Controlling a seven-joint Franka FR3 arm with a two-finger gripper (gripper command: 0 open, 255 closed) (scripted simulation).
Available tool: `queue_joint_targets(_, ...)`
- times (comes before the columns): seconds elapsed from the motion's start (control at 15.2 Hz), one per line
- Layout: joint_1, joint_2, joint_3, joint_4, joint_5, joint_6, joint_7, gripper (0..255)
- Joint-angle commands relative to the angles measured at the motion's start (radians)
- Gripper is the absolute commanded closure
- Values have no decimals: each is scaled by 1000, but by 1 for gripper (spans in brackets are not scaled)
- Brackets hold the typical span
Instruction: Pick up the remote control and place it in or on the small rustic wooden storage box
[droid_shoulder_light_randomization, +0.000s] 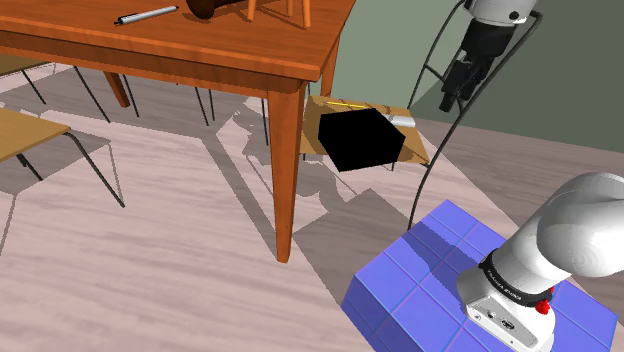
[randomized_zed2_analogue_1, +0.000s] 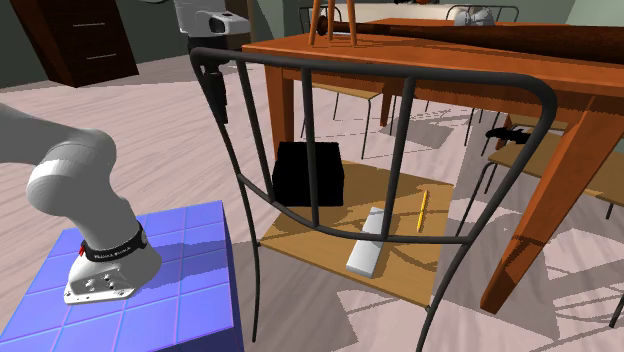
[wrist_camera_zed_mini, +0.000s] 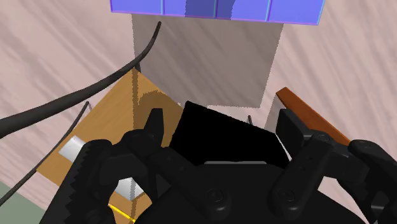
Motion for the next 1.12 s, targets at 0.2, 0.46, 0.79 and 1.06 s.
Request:
queue_joint_targets(0.2, -4, 56, -62, -15, -41, 76, -97, 0)
queue_joint_targets(0.46, -5, 154, -144, -12, -83, 179, -224, 0)
queue_joint_targets(0.79, 2, 308, -240, 28, -109, 304, -383, 0)
queue_joint_targets(1.06, 14, 451, -310, 88, -99, 394, -515, 0)
